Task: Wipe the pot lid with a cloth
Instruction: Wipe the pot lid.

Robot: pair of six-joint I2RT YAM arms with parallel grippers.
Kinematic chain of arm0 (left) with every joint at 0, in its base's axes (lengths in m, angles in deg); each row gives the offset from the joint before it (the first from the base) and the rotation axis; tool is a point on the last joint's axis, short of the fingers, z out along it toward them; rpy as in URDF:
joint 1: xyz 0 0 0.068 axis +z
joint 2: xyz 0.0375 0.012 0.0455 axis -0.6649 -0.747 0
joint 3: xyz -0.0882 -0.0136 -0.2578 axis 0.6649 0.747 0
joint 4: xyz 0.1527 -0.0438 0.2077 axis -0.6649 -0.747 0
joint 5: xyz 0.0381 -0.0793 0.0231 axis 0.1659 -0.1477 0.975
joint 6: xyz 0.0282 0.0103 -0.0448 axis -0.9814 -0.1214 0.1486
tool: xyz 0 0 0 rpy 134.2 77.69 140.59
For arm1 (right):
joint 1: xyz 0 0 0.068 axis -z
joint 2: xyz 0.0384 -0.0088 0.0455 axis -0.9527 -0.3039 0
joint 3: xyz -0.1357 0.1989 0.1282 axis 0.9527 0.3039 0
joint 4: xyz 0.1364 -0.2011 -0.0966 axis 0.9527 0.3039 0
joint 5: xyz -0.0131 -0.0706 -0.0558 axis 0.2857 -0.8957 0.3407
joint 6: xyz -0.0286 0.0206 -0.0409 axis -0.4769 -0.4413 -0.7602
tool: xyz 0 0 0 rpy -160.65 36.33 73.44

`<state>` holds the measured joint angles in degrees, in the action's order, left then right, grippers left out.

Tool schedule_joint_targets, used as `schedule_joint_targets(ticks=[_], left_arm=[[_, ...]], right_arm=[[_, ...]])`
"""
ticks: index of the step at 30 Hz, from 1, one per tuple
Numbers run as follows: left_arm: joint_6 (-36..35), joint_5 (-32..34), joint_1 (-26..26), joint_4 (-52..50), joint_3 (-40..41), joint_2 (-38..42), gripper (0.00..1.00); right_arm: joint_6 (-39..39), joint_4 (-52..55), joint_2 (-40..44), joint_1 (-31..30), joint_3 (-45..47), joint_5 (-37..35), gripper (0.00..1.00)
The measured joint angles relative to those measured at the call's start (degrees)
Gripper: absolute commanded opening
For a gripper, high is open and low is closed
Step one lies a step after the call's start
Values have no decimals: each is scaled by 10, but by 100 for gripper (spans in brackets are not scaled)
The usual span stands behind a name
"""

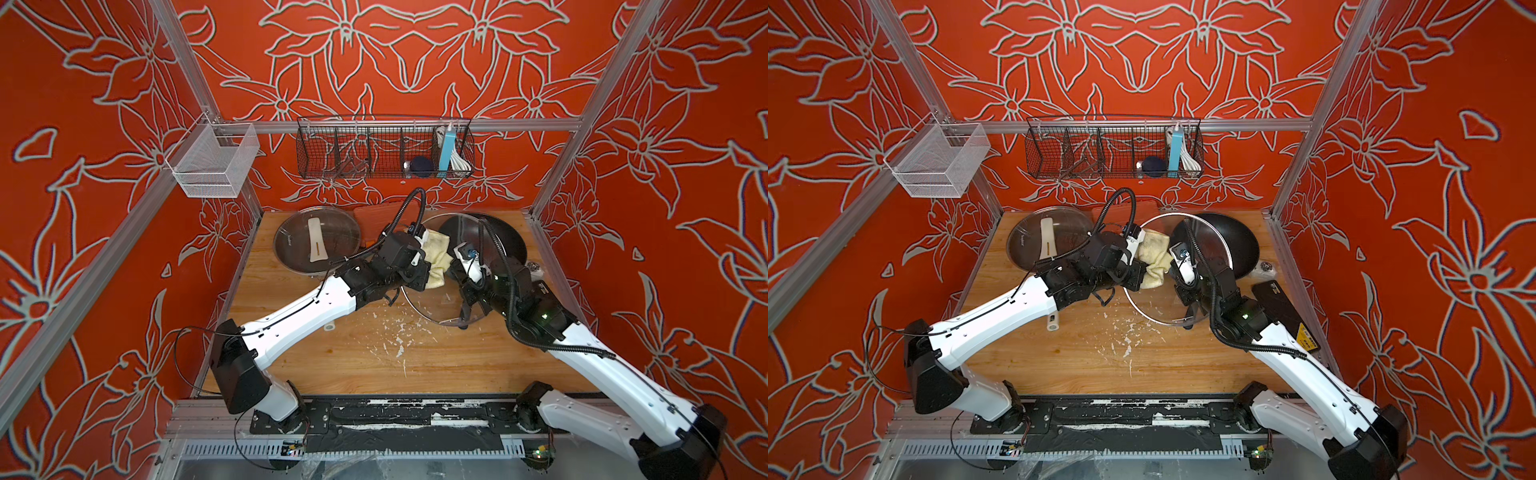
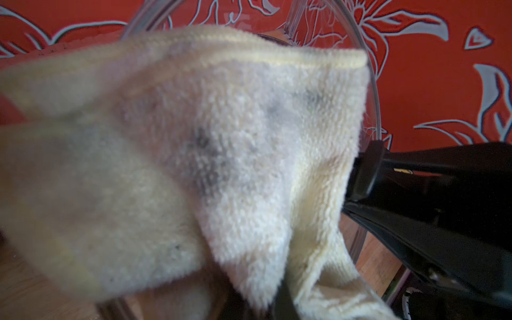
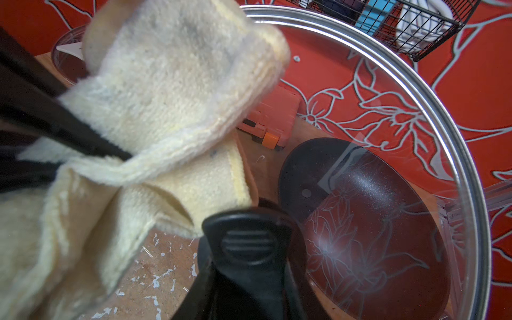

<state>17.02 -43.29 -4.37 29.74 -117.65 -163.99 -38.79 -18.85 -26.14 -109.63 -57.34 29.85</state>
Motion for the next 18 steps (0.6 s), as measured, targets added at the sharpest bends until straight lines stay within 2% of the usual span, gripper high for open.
schedule_joint_targets(ticks=[5, 9, 18], left_arm=[[0, 4, 32, -1, -1, 0, 0], [-3, -1, 42, -20, -33, -5, 0], [-26, -35, 10, -46, -122, -55, 0]], right_arm=[[-9, 0, 1, -5, 6, -8, 0], [-19, -8, 4, -16, 16, -10, 0], [-61, -40, 12, -43, 38, 2, 0]])
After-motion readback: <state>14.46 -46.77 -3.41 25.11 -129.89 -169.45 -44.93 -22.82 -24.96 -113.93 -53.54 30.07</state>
